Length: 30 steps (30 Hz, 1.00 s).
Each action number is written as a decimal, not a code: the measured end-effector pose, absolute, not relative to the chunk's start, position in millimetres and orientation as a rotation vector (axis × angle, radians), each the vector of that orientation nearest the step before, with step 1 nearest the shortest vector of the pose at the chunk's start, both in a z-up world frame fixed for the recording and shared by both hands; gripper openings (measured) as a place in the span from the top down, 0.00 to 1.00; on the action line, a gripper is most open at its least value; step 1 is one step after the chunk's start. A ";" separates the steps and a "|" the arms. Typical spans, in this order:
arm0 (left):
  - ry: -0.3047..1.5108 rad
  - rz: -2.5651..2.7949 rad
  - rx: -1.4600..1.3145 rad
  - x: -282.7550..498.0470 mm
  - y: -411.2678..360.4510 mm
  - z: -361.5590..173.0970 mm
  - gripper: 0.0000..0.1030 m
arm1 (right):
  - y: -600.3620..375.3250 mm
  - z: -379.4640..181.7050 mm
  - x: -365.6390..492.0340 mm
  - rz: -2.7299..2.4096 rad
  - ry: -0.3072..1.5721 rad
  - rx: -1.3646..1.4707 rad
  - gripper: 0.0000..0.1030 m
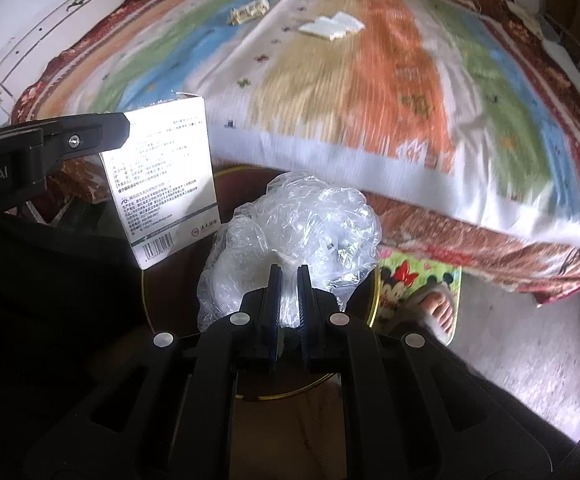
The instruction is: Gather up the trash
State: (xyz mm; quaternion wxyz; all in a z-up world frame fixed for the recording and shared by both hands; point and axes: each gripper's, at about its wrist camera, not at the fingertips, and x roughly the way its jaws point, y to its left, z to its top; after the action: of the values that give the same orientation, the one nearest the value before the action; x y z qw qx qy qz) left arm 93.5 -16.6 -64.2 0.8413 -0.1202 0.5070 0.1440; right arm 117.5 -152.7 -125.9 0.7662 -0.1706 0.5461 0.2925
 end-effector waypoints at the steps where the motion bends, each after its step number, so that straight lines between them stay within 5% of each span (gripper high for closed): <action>1: 1.077 0.309 -0.254 93.6 -17.2 -66.2 0.77 | -152.3 -128.1 118.2 0.632 1.197 -0.368 0.93; 22: 1.230 0.341 -0.382 109.5 -8.5 -110.2 0.76 | -145.6 -163.0 136.3 0.597 1.341 -0.290 0.90; 30: 1.233 0.335 -0.415 109.1 -4.9 -110.9 0.68 | -144.4 -164.3 135.4 0.622 1.356 -0.256 0.74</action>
State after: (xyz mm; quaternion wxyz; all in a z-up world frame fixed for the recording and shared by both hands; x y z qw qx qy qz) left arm 109.1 -4.9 -110.9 0.7828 -0.1921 0.5712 0.1552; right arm 135.4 -144.4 -164.3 0.7270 -0.1161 0.6151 0.2822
